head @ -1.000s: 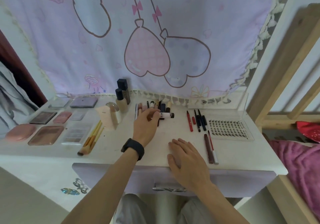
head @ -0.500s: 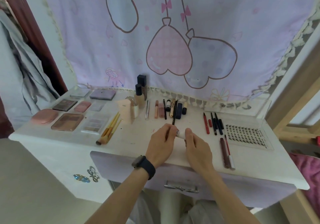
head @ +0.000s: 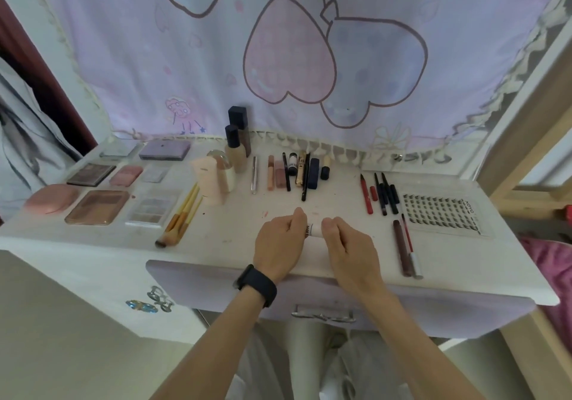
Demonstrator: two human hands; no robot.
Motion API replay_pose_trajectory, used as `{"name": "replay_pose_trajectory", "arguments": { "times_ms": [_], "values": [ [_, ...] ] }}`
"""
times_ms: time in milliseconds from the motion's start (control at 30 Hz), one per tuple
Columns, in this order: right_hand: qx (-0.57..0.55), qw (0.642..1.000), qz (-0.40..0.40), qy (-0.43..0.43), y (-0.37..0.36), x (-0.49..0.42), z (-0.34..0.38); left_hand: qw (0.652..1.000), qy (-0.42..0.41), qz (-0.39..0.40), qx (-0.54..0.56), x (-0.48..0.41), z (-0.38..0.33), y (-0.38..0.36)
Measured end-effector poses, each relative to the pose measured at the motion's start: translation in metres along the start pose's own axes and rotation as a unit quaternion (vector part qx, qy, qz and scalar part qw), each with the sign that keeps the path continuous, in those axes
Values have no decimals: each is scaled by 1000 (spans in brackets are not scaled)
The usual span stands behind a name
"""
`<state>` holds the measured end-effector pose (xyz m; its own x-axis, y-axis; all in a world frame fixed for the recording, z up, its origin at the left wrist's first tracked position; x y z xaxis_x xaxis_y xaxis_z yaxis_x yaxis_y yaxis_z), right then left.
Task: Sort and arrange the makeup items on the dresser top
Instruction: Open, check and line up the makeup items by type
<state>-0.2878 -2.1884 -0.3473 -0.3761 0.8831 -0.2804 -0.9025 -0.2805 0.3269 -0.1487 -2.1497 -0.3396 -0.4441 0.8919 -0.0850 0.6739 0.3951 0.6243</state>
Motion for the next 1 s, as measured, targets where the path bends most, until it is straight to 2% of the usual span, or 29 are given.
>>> {"name": "replay_pose_trajectory", "arguments": {
  "times_ms": [100,200,400,533,633,733,800,900,1000],
  "values": [
    [-43,999,-8,-7,3,0,-1,999,4,-18,28,5,3,1],
    [-84,995,-28,-45,6,-1,-5,994,-24,28,101,3,1,6],
    [-5,998,-6,-59,1,-1,-4,983,-62,94,143,5,-2,17],
    [37,999,13,-37,-4,-1,0,983,-69,87,148,5,-3,17],
    [-14,999,-28,-25,5,-2,1,980,-52,66,181,4,0,18],
    [-81,994,-51,-55,14,-7,-1,986,-75,67,136,3,0,15],
    [-72,994,-36,-72,13,-10,-2,989,-94,76,87,4,0,12],
    [-40,996,-12,-83,11,-13,-1,986,-115,99,75,6,-1,7],
    [-39,996,3,-76,9,-12,-2,990,-112,66,62,6,-1,9]
  ]
}}
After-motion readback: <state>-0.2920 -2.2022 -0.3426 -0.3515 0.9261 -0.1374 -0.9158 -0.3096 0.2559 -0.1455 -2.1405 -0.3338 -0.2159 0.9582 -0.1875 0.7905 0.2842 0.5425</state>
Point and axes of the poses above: each hand's wrist, its own x-axis away from the middle knuckle, its own y-axis out of the back of the hand, z = x × y, the point moved 6 cm from there along -x, towards the middle knuckle, and after that the axes turned 13 degrees about -x, right-handed, at the moved point
